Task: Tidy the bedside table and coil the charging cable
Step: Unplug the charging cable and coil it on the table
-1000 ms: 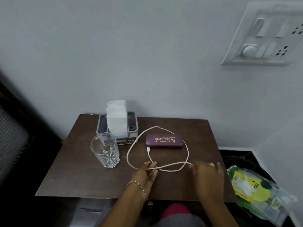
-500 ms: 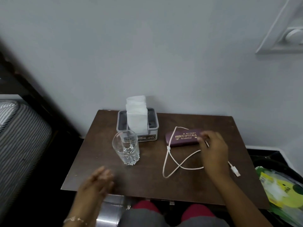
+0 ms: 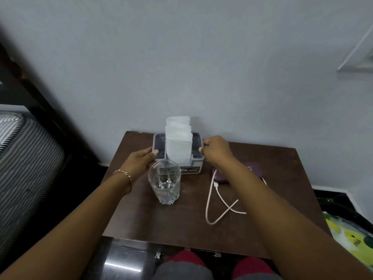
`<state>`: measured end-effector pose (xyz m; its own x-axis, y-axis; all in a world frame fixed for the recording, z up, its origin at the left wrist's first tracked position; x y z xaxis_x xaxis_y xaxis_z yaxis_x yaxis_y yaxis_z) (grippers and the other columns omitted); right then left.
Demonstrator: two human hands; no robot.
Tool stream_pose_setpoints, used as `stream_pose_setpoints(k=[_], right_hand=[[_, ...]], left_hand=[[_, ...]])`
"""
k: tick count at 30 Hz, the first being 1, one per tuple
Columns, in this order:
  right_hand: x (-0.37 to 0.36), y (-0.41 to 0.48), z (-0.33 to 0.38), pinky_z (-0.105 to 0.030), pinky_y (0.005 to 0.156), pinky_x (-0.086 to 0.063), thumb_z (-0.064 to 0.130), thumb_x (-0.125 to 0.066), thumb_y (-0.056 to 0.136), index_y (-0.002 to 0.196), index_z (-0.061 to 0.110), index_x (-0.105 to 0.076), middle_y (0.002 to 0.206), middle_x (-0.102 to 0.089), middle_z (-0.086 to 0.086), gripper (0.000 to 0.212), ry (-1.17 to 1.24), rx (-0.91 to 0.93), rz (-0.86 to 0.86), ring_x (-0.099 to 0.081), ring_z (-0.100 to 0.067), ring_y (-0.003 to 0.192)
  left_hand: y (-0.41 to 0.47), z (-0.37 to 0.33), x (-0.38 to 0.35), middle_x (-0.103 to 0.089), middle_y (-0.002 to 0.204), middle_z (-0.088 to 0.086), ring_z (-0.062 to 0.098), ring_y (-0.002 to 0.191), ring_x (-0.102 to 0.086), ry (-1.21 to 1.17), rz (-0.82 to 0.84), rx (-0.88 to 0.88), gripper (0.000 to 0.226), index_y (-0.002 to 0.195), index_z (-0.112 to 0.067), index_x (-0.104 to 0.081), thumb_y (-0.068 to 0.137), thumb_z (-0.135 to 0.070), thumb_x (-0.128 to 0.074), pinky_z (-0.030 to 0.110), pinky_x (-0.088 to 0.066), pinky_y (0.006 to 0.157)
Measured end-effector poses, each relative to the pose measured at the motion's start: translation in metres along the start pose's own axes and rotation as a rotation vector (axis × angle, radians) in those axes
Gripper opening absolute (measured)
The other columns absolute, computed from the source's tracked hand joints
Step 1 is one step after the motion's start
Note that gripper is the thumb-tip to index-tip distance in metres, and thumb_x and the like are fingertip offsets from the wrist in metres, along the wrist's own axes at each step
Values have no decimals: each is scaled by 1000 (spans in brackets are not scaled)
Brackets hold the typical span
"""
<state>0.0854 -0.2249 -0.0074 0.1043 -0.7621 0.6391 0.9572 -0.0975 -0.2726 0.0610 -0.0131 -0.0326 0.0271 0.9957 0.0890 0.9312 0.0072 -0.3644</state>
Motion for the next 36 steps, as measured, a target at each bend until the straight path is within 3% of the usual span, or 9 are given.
stream_pose_setpoints(k=[6,12,15,17,20,22,25,30,36], right_hand=[[-9,9,10,-23,60,-38,8,-63,86,53,13,-41,63,-47,-4,40,14,-28,-51,-48,-20,68],[-14,22,18,-32,73,-50,10,-65,85,56,13,-42,81,-52,-10,37,0,-62,-83,-54,-24,77],[-13,15,19,-32,72,-50,13,-61,88,61,9,-45,83,-52,-12,31,-6,-53,-66,-57,-27,81],[-2,-1,22,-28,67,-40,15,-56,92,71,5,-52,86,-54,-13,24,-41,-3,-99,-54,-27,82],[22,-42,17,-36,82,-46,15,-53,92,101,-5,-63,103,-67,-21,25,77,122,-303,-61,-35,97],[39,-80,6,-38,89,-49,18,-55,92,115,2,-63,108,-69,-15,29,253,133,-442,-66,-29,99],[47,-133,-28,-35,94,-52,26,-60,90,119,23,-64,107,-70,9,29,400,88,-468,-66,-7,99],[27,-176,-110,-45,92,-52,28,-66,85,90,47,-67,100,-73,7,20,424,-116,-508,-68,-12,95],[27,-181,-151,-26,85,-44,12,-62,88,114,13,-67,101,-73,-6,27,303,-226,-540,-67,-22,97]], left_hand=[[29,3,7,-65,83,-5,-6,56,-59,-36,-117,-54,32,123,-11,-57,94,-21,-51,13,-50,65],[44,4,8,-65,69,-5,11,72,-52,-49,-135,-72,26,113,-14,-63,96,-25,-47,21,-44,68],[42,12,11,-59,84,4,16,83,-48,-7,-176,-49,32,100,-14,-65,95,-37,-45,30,-41,78],[27,19,15,-62,108,-1,12,102,-54,-70,-214,-66,36,117,-17,-60,94,-40,-46,30,-41,93],[-24,36,19,-49,137,0,12,126,-46,-50,-249,-231,42,134,-17,-45,93,-10,-51,34,-35,107],[-61,53,9,-43,141,-3,9,130,-42,-13,-67,-300,64,132,-22,-38,78,6,-62,31,-37,106],[-87,75,-20,-39,135,-20,-13,121,-42,-20,116,-255,92,132,-31,-26,64,3,-78,8,-39,95],[-75,78,-52,-55,119,-8,3,106,-56,61,-221,-315,81,122,-33,-37,59,-10,-84,14,-46,85],[-62,81,-51,-60,116,2,16,105,-58,149,-304,-344,68,110,-43,-44,62,-16,-84,29,-47,92]])
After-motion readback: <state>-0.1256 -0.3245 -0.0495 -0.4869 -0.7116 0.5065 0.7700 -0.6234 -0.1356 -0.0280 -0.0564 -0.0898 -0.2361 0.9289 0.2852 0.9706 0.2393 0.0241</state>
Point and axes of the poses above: each hand's wrist, its own y-axis towards the middle knuckle, its own x-axis out of the back of the hand, z = x × y, the point moved 1 cm from there along y, towards the middle knuckle
